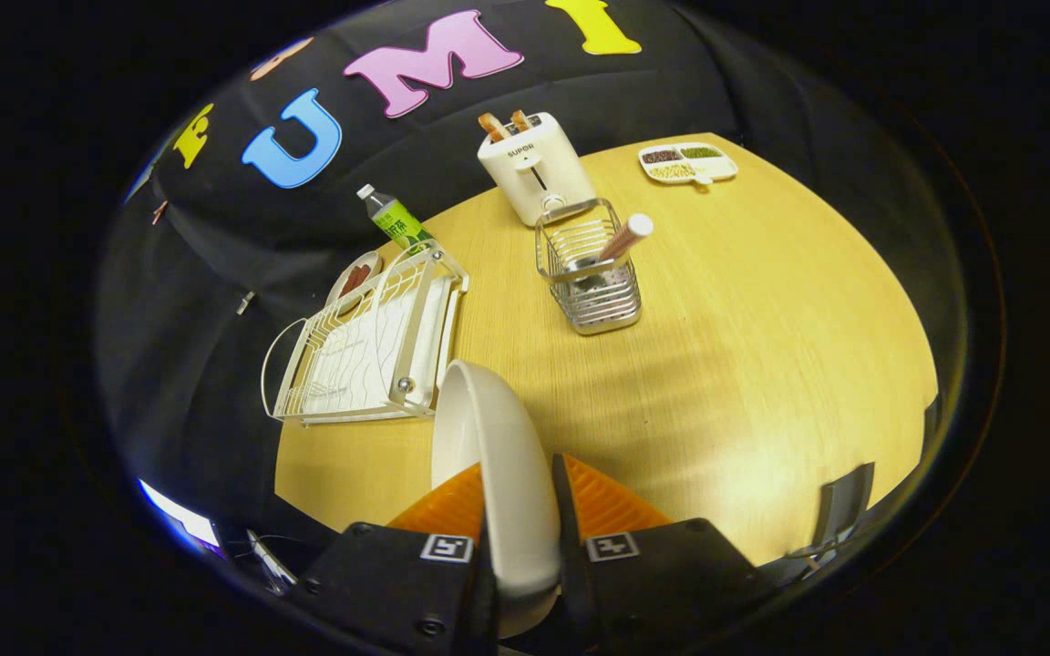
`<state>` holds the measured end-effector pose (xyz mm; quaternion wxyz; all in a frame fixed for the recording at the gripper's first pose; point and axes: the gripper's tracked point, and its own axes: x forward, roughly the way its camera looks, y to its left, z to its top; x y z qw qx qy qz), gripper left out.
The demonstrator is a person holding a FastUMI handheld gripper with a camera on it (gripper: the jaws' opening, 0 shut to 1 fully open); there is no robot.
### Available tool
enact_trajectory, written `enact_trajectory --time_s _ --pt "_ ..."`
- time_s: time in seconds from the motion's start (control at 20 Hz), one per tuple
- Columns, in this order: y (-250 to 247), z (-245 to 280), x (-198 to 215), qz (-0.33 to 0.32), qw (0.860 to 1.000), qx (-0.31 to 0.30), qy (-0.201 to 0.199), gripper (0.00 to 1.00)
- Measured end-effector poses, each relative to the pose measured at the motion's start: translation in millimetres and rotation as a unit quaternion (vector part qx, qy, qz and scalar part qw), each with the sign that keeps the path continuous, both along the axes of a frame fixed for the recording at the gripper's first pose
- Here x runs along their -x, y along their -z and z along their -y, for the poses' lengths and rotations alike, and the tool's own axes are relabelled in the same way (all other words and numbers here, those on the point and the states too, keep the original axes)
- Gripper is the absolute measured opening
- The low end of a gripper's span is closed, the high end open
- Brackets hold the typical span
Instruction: Take the plate from the dish rack, then take the spoon from the basket and place it into the plate.
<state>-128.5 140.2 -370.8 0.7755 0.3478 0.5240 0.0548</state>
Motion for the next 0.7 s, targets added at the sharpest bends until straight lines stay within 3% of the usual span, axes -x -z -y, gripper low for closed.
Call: enact_trajectory --time_s 0.45,0.55,0.7 --pt "32 -22 4 -0.031 0.998 -0.055 0.02 0.31" --pt "43 -18 6 -0.042 0.998 -0.037 0.02 0.34" --pt "51 -15 6 -0.056 0.998 -0.024 0.029 0.45"
